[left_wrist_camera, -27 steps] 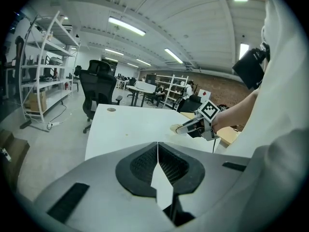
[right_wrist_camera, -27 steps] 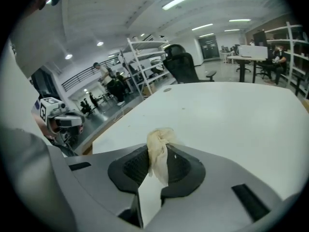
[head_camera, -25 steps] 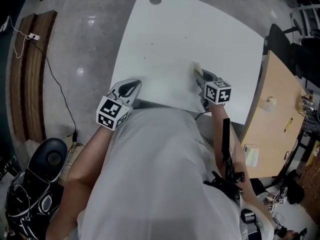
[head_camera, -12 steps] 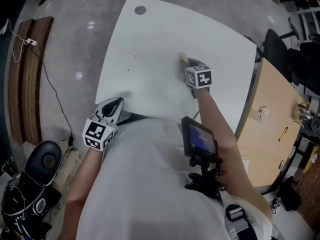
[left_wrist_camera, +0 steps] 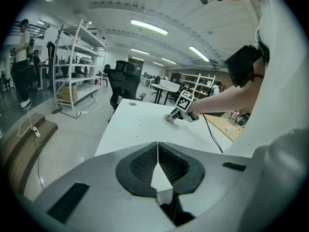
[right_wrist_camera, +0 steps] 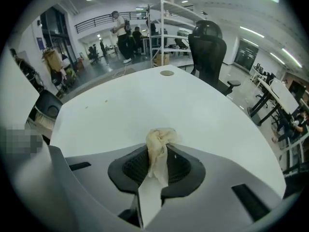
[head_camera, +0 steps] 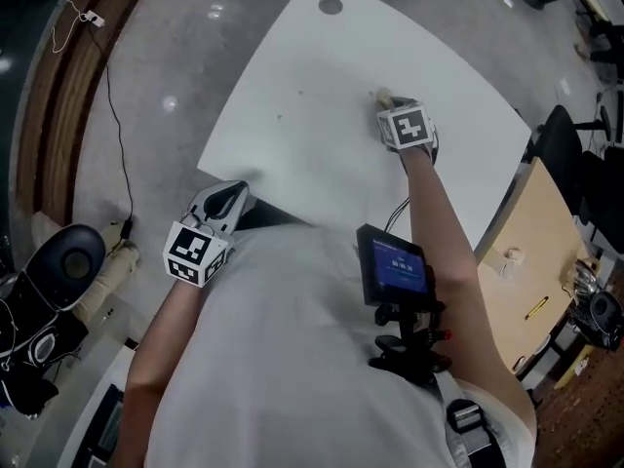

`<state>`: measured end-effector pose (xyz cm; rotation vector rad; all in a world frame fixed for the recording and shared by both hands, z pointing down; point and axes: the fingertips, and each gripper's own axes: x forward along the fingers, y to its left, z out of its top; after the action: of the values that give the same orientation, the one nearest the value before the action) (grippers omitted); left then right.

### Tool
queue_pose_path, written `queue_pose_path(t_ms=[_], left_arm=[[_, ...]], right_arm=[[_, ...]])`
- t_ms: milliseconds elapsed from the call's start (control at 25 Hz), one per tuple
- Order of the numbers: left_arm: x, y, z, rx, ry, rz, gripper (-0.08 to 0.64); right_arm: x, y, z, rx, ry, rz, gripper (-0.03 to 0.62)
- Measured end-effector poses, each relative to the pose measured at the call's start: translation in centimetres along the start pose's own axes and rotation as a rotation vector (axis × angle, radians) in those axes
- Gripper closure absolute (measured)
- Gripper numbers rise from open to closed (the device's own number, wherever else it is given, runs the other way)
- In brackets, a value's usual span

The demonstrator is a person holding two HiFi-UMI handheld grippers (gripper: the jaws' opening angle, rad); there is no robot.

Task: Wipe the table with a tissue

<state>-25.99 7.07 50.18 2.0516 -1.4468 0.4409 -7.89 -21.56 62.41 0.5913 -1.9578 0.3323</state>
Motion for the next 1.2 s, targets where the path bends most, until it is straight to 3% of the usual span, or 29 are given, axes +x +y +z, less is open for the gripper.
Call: queue_pose_path(t_ms=[160, 320, 480, 640, 920, 1040, 1200], left_arm=[[0.0, 0.1, -0.2, -0.008, -0.008, 0.004, 0.549], [-0.4, 0.8, 0.0, -0.011, -0.023, 0.000, 0.549], [-0.6, 1.7, 0.0, -0.006, -0.020, -0.016, 0.549], [-1.2, 3.3, 0.3, 0.004, -0.022, -0.035, 0.550], [-2.0, 6.4, 0.7, -0.013, -0.039, -0.033, 0.549], [-2.1, 6.8, 0.8, -0.016, -0.048, -0.036, 0.549], [-2.2, 7.1, 1.2, -0.024, -0.061, -0.033, 0.549]], right_arm=[[0.6, 1.9, 0.6, -0.050, 0.019, 0.054, 0.528], [0.6, 3.3, 1.3, -0.153, 0.040, 0.017, 0.528], [1.0, 5.3, 1.8, -0.218, 0.073, 0.044, 0.528], [1.3, 7.7, 2.3, -0.199, 0.076, 0.068, 0.528], [1.6, 13.0, 2.7, -0.263, 0.076, 0.155, 0.528], [0.9, 13.8, 3.2, -0.240, 0.016, 0.186, 0.528], [0.7, 11.9, 4.4, -0.127, -0.113, 0.115, 0.528]])
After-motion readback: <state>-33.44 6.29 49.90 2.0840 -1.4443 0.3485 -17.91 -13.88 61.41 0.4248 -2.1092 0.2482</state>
